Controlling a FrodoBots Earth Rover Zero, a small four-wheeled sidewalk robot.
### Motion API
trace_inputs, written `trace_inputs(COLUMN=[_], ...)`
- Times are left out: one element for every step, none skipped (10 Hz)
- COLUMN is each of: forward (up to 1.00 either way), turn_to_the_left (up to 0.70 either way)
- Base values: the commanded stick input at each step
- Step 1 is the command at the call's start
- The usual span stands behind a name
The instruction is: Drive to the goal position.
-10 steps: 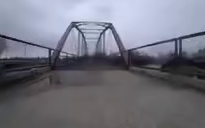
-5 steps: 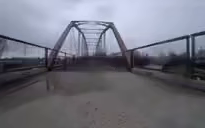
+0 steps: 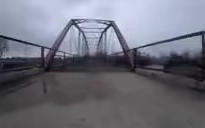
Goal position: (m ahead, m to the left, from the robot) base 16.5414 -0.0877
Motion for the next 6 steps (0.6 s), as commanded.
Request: trace_inputs(forward=[1.00,1.00,1.00,1.00,1.00,1.00], turn_to_the_left=[0.03,0.03,0.04,0.04,0.04,0.04])
